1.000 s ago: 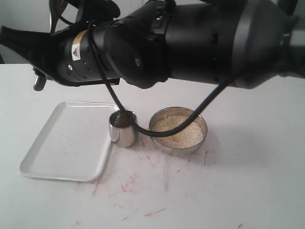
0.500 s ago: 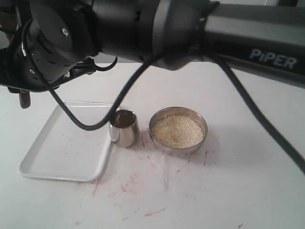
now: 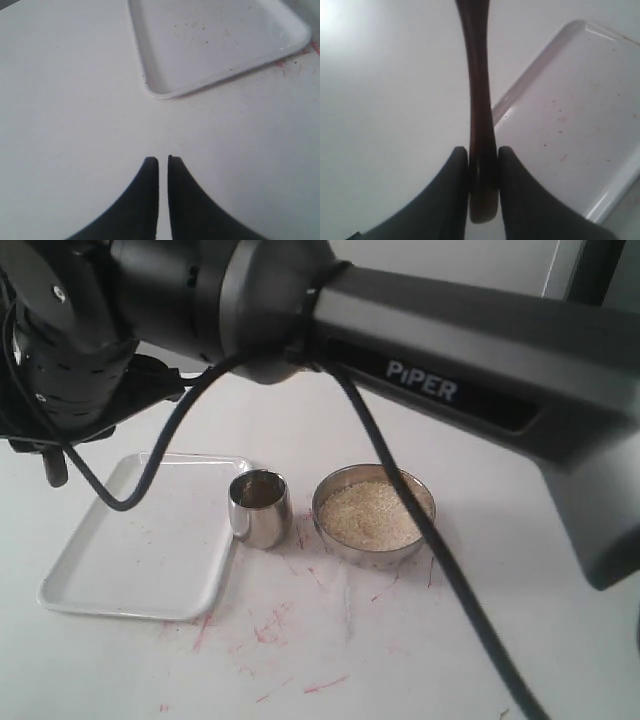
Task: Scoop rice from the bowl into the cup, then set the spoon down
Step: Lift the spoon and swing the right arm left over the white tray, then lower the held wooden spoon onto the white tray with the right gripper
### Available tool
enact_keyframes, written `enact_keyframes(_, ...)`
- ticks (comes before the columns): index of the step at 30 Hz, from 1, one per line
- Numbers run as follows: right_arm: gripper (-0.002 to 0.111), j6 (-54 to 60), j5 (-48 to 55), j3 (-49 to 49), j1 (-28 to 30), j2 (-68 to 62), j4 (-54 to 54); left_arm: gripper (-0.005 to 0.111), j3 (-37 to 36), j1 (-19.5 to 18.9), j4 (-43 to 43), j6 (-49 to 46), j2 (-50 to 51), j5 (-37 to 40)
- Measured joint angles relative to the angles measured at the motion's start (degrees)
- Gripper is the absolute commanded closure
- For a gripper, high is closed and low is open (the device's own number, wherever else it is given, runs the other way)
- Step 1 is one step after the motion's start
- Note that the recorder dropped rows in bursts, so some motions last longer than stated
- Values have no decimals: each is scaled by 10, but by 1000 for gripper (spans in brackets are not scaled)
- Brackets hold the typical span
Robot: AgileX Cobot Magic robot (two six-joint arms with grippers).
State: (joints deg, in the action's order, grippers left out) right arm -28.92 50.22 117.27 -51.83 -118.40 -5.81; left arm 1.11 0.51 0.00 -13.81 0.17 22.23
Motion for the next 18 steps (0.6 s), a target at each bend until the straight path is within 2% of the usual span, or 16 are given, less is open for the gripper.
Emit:
enact_keyframes(8,108,0,65,15,0,-46,-36,92,0,0,0,0,0,0)
enact_keyframes(18,108,-16,75,16,0,-92,-43,92,0,0,0,0,0,0)
